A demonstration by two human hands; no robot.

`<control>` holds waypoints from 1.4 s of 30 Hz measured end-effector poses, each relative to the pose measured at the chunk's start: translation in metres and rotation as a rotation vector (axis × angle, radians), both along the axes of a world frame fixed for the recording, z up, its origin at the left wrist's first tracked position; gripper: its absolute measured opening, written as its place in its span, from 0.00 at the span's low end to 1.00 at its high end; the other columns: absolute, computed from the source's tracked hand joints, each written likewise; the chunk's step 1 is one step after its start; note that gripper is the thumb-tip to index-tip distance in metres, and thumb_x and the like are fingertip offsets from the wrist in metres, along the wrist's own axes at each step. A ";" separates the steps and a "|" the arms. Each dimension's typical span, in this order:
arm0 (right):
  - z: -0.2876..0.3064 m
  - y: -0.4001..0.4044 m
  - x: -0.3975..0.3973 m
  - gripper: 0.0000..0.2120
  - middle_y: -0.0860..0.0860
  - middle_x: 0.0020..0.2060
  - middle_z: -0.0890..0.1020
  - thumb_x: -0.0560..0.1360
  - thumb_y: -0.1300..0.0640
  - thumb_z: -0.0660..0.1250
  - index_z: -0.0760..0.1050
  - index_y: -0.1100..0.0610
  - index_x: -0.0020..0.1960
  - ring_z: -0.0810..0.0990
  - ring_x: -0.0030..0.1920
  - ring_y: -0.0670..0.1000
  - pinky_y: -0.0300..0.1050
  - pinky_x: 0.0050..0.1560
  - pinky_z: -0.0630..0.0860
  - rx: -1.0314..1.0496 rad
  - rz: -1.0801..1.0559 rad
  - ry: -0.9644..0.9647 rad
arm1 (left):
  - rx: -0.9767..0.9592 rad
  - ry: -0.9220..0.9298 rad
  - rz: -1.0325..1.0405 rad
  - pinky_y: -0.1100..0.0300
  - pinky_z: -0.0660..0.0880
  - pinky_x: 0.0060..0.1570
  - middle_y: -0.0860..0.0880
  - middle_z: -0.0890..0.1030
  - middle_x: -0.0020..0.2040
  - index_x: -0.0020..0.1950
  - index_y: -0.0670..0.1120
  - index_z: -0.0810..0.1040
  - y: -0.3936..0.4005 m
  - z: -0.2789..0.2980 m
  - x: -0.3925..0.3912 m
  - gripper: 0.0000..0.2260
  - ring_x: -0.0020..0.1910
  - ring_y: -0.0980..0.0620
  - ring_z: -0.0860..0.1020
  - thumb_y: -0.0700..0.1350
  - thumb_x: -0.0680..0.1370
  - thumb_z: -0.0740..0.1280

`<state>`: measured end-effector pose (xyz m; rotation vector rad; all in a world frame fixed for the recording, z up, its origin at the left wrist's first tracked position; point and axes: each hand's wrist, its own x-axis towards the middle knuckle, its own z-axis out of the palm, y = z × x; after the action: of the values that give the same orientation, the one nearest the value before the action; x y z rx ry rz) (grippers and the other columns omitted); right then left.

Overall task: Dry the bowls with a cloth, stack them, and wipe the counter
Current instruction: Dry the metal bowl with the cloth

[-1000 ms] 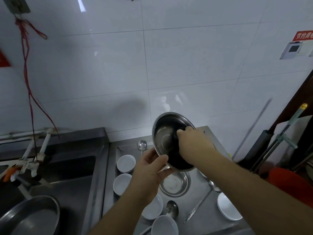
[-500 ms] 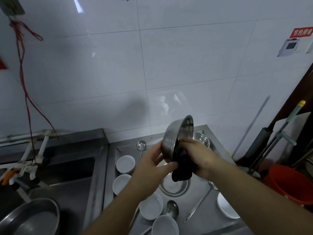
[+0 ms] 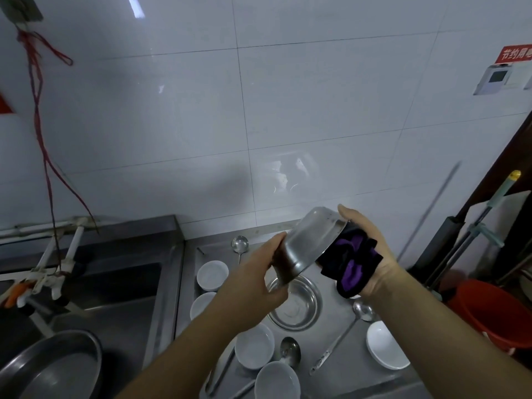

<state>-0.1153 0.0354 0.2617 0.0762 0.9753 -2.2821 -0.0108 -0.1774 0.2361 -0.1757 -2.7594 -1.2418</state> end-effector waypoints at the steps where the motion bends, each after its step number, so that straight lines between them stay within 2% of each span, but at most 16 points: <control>1: -0.001 0.000 0.000 0.18 0.59 0.48 0.87 0.71 0.47 0.79 0.86 0.60 0.53 0.88 0.48 0.60 0.56 0.51 0.84 0.021 -0.006 0.011 | -0.023 0.017 0.008 0.63 0.70 0.70 0.68 0.70 0.75 0.78 0.75 0.55 -0.001 0.001 0.000 0.40 0.73 0.66 0.71 0.50 0.78 0.75; 4: -0.002 -0.001 0.004 0.21 0.60 0.53 0.83 0.72 0.54 0.77 0.80 0.60 0.62 0.84 0.52 0.62 0.58 0.56 0.82 0.003 -0.053 0.011 | 0.009 0.019 0.100 0.56 0.66 0.74 0.68 0.59 0.81 0.79 0.76 0.52 -0.003 0.004 0.001 0.43 0.78 0.60 0.64 0.45 0.78 0.75; 6: 0.001 -0.001 0.010 0.18 0.58 0.50 0.82 0.74 0.53 0.76 0.79 0.58 0.60 0.83 0.48 0.60 0.53 0.47 0.84 -0.034 -0.025 -0.031 | 0.208 -0.064 0.334 0.61 0.74 0.63 0.60 0.66 0.78 0.81 0.64 0.59 0.002 -0.003 -0.001 0.38 0.70 0.57 0.72 0.42 0.79 0.74; 8: 0.000 0.000 0.015 0.12 0.55 0.45 0.81 0.75 0.53 0.75 0.80 0.56 0.55 0.83 0.43 0.56 0.47 0.32 0.82 -0.081 0.017 -0.092 | 0.725 -0.258 0.553 0.59 0.77 0.50 0.46 0.78 0.67 0.74 0.46 0.73 0.008 -0.011 -0.001 0.20 0.58 0.48 0.80 0.42 0.83 0.68; 10: -0.007 0.001 0.019 0.09 0.55 0.44 0.82 0.75 0.52 0.75 0.83 0.56 0.51 0.84 0.43 0.56 0.47 0.34 0.82 -0.046 0.009 -0.080 | 1.318 -0.454 0.544 0.51 0.79 0.53 0.36 0.84 0.62 0.65 0.35 0.81 0.015 -0.016 -0.004 0.20 0.56 0.41 0.84 0.50 0.87 0.61; 12: -0.013 -0.001 0.024 0.09 0.55 0.44 0.84 0.74 0.50 0.76 0.86 0.55 0.50 0.84 0.45 0.57 0.49 0.42 0.82 0.035 -0.019 -0.053 | 1.609 -0.489 0.468 0.50 0.79 0.58 0.35 0.84 0.63 0.62 0.32 0.84 0.016 -0.018 -0.002 0.25 0.60 0.40 0.85 0.54 0.87 0.59; 14: -0.019 -0.003 0.030 0.15 0.57 0.46 0.86 0.71 0.49 0.80 0.87 0.55 0.53 0.86 0.43 0.58 0.50 0.43 0.84 0.116 -0.055 -0.071 | 1.711 -0.434 0.415 0.49 0.82 0.60 0.34 0.83 0.65 0.62 0.32 0.84 0.018 -0.017 -0.003 0.19 0.62 0.40 0.85 0.47 0.82 0.67; 18: -0.030 -0.004 0.040 0.22 0.59 0.48 0.88 0.66 0.42 0.83 0.88 0.57 0.53 0.88 0.43 0.59 0.52 0.40 0.83 0.252 0.015 -0.058 | 1.773 -0.310 0.459 0.51 0.86 0.49 0.35 0.85 0.61 0.54 0.33 0.87 0.016 -0.015 -0.013 0.11 0.56 0.42 0.87 0.38 0.78 0.69; 22: -0.038 0.003 0.057 0.24 0.60 0.43 0.88 0.64 0.44 0.86 0.89 0.60 0.51 0.88 0.37 0.57 0.49 0.34 0.83 0.340 0.143 -0.088 | 1.836 -0.196 0.480 0.49 0.86 0.48 0.37 0.86 0.61 0.66 0.34 0.80 0.002 -0.003 -0.023 0.14 0.58 0.42 0.87 0.41 0.87 0.61; 28: -0.040 -0.004 0.061 0.18 0.62 0.46 0.87 0.68 0.56 0.79 0.84 0.60 0.57 0.88 0.43 0.61 0.49 0.40 0.83 0.484 -0.043 0.033 | 1.458 -0.167 0.488 0.48 0.84 0.51 0.38 0.86 0.59 0.69 0.43 0.81 -0.016 0.001 -0.019 0.13 0.56 0.41 0.87 0.44 0.85 0.66; 31: -0.028 -0.014 0.052 0.08 0.57 0.50 0.88 0.77 0.58 0.75 0.85 0.47 0.54 0.88 0.47 0.57 0.50 0.46 0.83 0.580 -0.188 0.325 | 1.360 -0.207 0.443 0.44 0.84 0.53 0.38 0.87 0.58 0.69 0.43 0.80 -0.011 -0.001 -0.014 0.14 0.55 0.41 0.87 0.46 0.85 0.66; 35: -0.011 -0.028 0.057 0.16 0.35 0.56 0.84 0.80 0.54 0.68 0.78 0.34 0.62 0.82 0.58 0.40 0.31 0.57 0.75 0.818 -0.293 1.056 | 1.263 -0.244 0.340 0.45 0.85 0.50 0.38 0.87 0.57 0.63 0.46 0.85 0.009 0.003 -0.007 0.11 0.54 0.40 0.87 0.47 0.85 0.66; 36: -0.010 -0.031 0.059 0.18 0.31 0.62 0.80 0.81 0.54 0.66 0.76 0.35 0.65 0.78 0.64 0.37 0.30 0.63 0.71 0.864 -0.267 1.279 | 1.240 -0.259 0.289 0.48 0.85 0.48 0.38 0.87 0.57 0.60 0.49 0.87 0.014 0.007 -0.004 0.11 0.52 0.42 0.87 0.47 0.85 0.65; 38: -0.018 -0.036 0.060 0.20 0.35 0.73 0.74 0.83 0.57 0.63 0.74 0.46 0.74 0.68 0.76 0.40 0.44 0.77 0.66 0.947 -0.117 1.543 | 1.209 -0.281 0.224 0.52 0.84 0.47 0.40 0.87 0.55 0.57 0.53 0.88 0.020 0.011 0.000 0.11 0.51 0.44 0.87 0.47 0.85 0.65; 40: -0.020 -0.035 0.058 0.21 0.44 0.76 0.73 0.84 0.57 0.62 0.73 0.54 0.76 0.63 0.81 0.47 0.55 0.80 0.62 1.024 -0.027 1.572 | 1.181 -0.301 0.212 0.49 0.85 0.49 0.38 0.87 0.55 0.55 0.53 0.89 0.020 0.012 0.005 0.13 0.52 0.41 0.87 0.45 0.86 0.64; 42: -0.014 -0.033 0.053 0.20 0.46 0.75 0.75 0.84 0.56 0.61 0.74 0.55 0.75 0.66 0.79 0.46 0.51 0.80 0.63 1.019 -0.013 1.600 | 1.152 -0.316 0.175 0.45 0.85 0.53 0.37 0.87 0.57 0.58 0.53 0.88 0.016 0.013 0.010 0.12 0.56 0.38 0.86 0.46 0.84 0.65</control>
<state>-0.0623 0.0025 0.2473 -1.4478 2.7155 -1.2171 -0.0004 -0.1615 0.2495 0.3756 -1.7233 -2.6590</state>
